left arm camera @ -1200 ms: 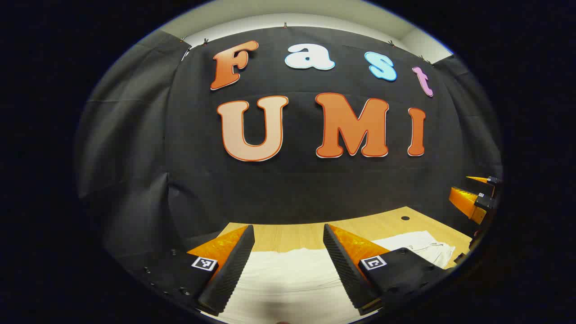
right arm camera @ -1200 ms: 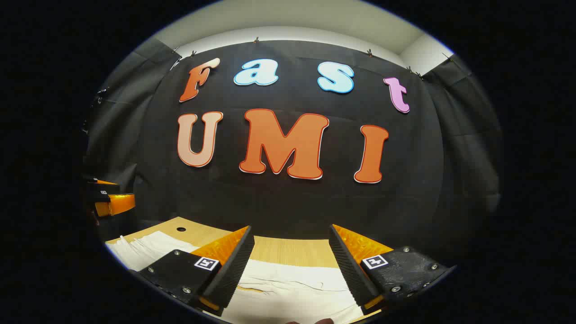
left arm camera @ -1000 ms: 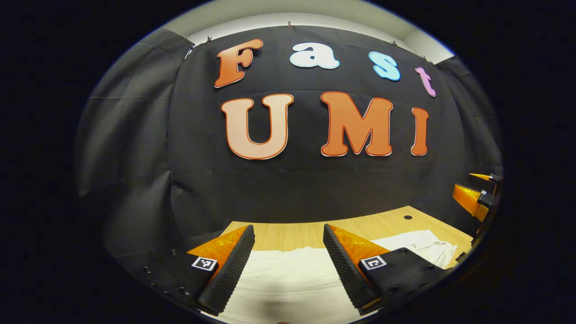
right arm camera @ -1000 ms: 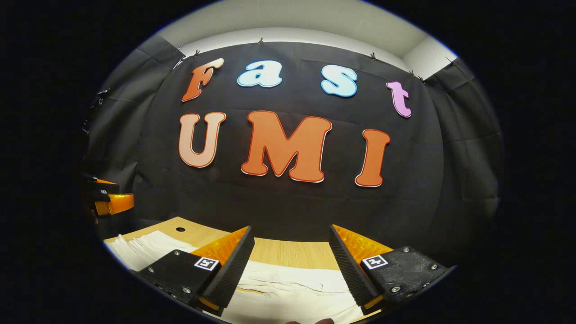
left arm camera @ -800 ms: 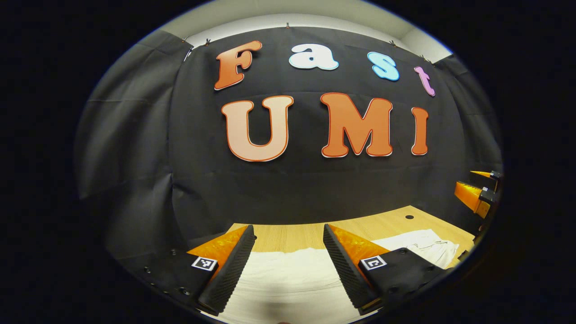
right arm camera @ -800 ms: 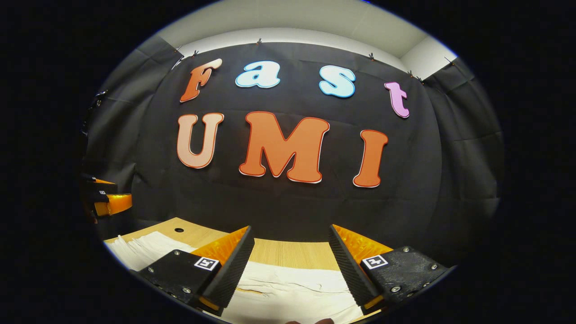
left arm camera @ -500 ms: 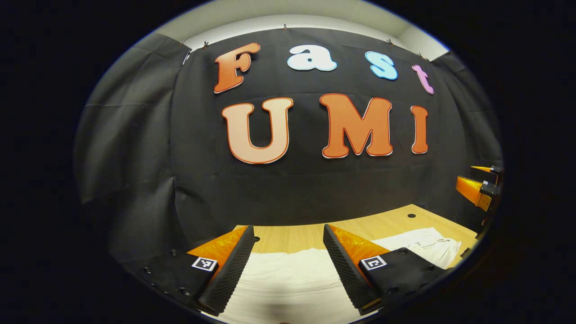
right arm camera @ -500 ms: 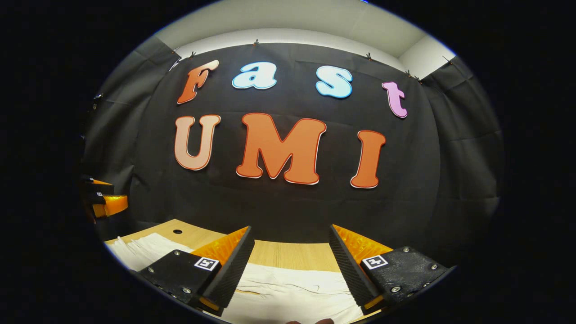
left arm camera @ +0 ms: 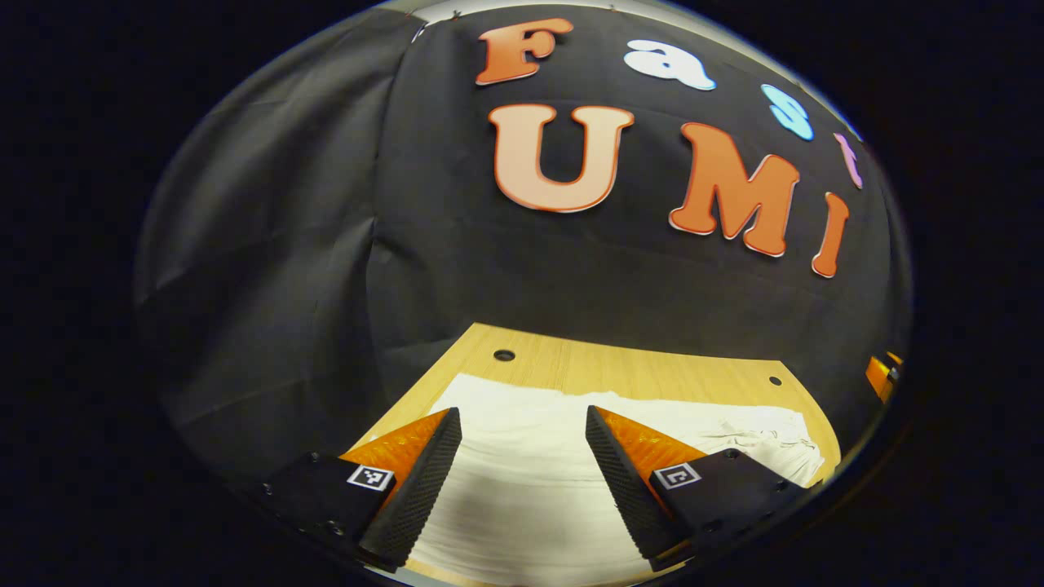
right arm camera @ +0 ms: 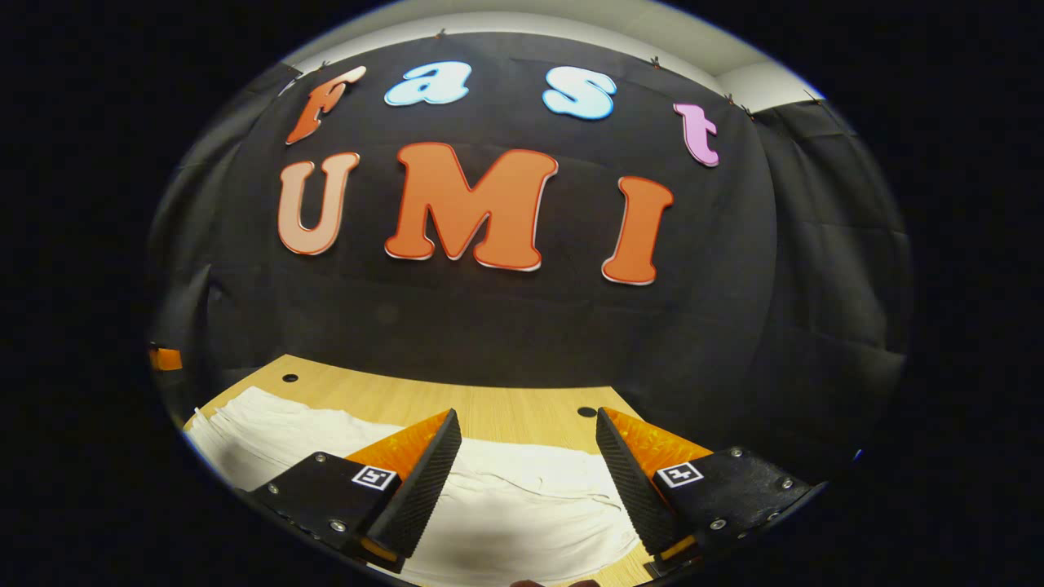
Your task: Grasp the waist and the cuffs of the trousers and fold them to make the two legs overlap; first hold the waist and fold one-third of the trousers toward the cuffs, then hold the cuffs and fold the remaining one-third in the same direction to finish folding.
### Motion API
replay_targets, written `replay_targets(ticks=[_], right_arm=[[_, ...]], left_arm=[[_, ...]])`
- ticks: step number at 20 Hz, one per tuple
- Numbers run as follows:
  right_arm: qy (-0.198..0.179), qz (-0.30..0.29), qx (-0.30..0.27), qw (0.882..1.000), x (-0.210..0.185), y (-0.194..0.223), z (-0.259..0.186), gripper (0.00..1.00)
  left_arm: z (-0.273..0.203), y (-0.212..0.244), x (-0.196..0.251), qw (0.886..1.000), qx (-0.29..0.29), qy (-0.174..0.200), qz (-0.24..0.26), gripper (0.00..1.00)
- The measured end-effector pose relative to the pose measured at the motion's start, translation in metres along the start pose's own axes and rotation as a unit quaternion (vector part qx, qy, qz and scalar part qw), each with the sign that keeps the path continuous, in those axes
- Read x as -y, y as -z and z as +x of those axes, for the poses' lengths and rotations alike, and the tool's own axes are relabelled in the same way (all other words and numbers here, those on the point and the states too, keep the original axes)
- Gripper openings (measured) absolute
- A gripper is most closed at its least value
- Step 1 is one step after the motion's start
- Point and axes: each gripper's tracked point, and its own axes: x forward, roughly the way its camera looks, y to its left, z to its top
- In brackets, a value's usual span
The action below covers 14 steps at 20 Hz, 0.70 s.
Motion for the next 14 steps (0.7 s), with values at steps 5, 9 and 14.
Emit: replay_targets(ticks=[5,9,14], right_arm=[[0.024,0.041,-0.103,0.994,0.024,0.049,0.008,1.00],[0.029,0.086,-0.188,0.978,0.030,0.085,0.014,1.00],[0.026,0.138,-0.280,0.950,0.026,0.128,0.009,0.99]], left_arm=[[0.020,0.072,-0.045,0.981,-0.129,-0.035,-0.141,0.95],[0.016,0.119,-0.095,0.950,-0.199,-0.074,-0.228,0.99],[0.000,0.151,-0.161,0.915,-0.234,-0.113,-0.310,0.99]])
